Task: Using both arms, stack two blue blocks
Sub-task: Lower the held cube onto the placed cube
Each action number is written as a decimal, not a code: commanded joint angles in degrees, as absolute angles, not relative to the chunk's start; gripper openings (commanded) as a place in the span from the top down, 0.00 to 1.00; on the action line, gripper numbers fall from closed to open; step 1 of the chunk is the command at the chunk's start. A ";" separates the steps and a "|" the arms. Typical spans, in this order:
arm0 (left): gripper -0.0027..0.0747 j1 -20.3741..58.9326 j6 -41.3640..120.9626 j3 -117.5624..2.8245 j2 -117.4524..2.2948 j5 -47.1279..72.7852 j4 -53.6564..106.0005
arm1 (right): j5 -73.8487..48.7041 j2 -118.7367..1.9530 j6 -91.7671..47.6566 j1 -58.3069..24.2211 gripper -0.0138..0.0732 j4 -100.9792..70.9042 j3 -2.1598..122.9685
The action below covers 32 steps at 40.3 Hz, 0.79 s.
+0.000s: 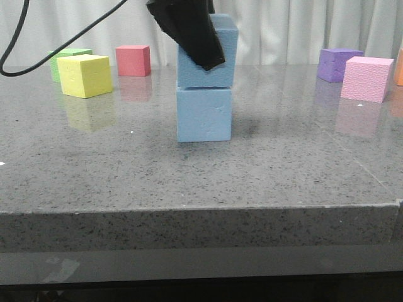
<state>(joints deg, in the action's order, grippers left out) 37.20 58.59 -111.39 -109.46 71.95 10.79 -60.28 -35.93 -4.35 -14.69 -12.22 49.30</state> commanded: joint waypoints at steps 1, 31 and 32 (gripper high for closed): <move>0.29 37.32 58.73 -112.67 -106.23 72.96 12.35 | -56.68 -36.04 -4.58 -14.34 0.10 -12.25 50.77; 0.16 37.32 57.91 -115.16 -104.64 72.83 11.23 | -56.68 -36.04 -4.58 -14.34 0.10 -12.25 50.77; 0.16 37.32 57.65 -115.26 -104.16 72.83 11.23 | -56.68 -36.04 -4.58 -14.34 0.10 -12.25 50.77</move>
